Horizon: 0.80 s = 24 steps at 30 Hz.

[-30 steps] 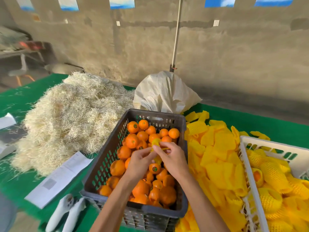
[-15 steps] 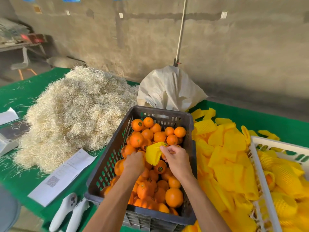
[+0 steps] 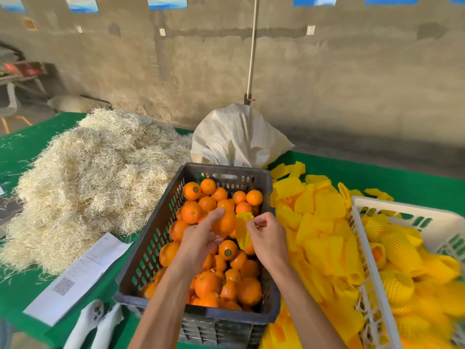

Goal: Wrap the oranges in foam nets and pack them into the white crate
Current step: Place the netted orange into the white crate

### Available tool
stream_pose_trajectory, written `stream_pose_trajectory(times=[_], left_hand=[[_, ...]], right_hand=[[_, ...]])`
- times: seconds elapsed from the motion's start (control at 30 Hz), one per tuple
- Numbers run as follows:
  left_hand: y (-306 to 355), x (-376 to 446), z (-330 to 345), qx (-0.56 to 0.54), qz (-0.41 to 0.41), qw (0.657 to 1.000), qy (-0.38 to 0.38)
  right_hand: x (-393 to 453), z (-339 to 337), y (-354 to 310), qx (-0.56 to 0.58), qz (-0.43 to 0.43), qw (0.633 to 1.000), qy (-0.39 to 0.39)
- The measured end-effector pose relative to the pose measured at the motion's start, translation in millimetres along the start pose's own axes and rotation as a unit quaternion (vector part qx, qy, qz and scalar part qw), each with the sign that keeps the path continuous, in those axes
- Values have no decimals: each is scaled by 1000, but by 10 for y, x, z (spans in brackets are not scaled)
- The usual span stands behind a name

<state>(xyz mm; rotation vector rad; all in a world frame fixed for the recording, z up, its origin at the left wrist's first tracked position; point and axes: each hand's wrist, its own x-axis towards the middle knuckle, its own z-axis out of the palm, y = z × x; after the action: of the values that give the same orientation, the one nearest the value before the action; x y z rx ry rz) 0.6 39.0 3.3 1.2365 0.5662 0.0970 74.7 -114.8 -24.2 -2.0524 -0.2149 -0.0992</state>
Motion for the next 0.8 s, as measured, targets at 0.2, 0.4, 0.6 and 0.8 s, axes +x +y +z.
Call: stream_pose_trajectory(times=[0.2,0.4,0.6,0.8], left_hand=[[-63,-102,407,-71,-67,982,-164],[-91,-83,531,-82,-86,968,-223],[-92,-115,659,18,-28,990,-134],[-77,-59,490,187,82,978,-41]], right_hand=[[-57,-234,137,76,-6,997,-21],[-50,-436,271,49,-22,997,-50],[-7,-507,255,89,14,988,-124],[102,-772,231,105,7,988,-116]])
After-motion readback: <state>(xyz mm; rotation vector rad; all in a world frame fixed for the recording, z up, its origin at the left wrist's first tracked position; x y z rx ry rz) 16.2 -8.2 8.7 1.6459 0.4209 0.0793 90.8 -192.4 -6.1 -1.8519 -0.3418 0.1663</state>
